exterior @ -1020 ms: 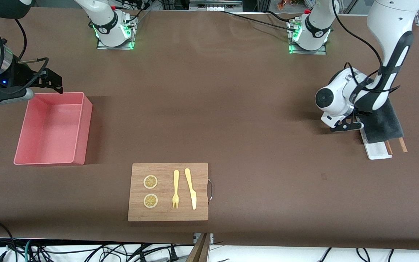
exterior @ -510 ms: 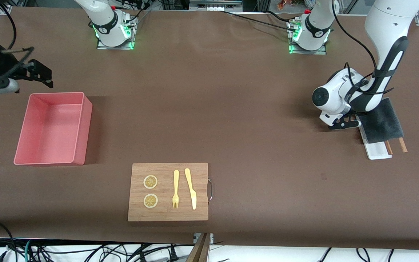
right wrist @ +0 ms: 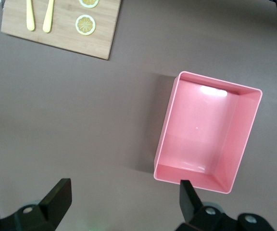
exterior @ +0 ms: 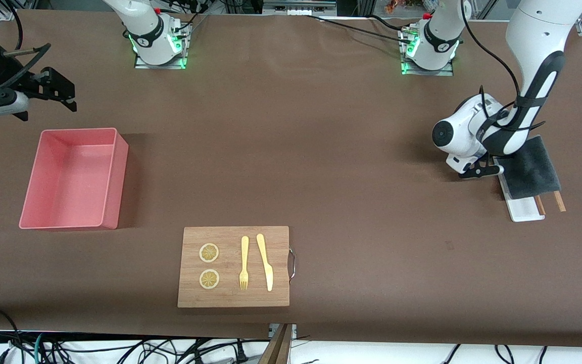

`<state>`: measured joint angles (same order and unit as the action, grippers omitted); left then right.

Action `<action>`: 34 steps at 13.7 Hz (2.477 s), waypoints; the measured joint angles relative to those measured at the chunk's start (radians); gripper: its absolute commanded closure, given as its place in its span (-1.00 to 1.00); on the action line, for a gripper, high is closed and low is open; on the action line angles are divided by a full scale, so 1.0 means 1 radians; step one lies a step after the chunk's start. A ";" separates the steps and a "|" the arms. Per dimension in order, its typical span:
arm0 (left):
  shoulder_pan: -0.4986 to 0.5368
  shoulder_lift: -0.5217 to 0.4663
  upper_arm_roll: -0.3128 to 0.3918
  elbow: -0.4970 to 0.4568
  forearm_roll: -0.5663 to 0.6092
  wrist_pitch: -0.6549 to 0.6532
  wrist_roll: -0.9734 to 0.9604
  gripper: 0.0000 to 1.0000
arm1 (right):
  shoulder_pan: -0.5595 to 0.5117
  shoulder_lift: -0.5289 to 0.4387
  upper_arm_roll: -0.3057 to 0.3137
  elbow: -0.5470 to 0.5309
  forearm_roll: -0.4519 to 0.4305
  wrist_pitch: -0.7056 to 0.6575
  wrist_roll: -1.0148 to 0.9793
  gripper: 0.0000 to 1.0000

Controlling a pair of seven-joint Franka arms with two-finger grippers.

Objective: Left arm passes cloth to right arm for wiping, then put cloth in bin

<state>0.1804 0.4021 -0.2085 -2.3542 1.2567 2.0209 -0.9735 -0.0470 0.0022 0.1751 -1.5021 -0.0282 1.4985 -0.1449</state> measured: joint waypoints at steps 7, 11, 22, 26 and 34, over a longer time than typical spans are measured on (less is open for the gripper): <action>0.001 0.020 0.000 0.000 0.004 0.000 -0.011 -0.22 | 0.000 0.009 0.018 -0.006 0.028 -0.053 -0.225 -0.99; 0.001 0.028 0.000 0.000 0.005 0.000 -0.022 0.31 | 0.000 0.057 0.019 -0.033 0.072 0.000 -0.452 -0.99; 0.001 0.028 -0.001 0.000 0.008 0.000 -0.024 1.00 | 0.000 0.139 0.020 -0.192 0.365 0.186 -0.994 -0.99; 0.000 0.015 -0.023 0.018 -0.003 0.000 -0.028 1.00 | -0.010 0.181 0.016 -0.224 0.481 0.234 -1.170 -0.99; 0.001 -0.106 -0.103 0.077 -0.275 -0.003 0.164 1.00 | -0.027 0.267 0.015 -0.337 0.776 0.261 -1.588 -0.99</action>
<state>0.1811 0.2962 -0.3111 -2.2773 0.9819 2.0178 -0.8096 -0.0741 0.2692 0.1900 -1.8386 0.7481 1.7592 -1.7326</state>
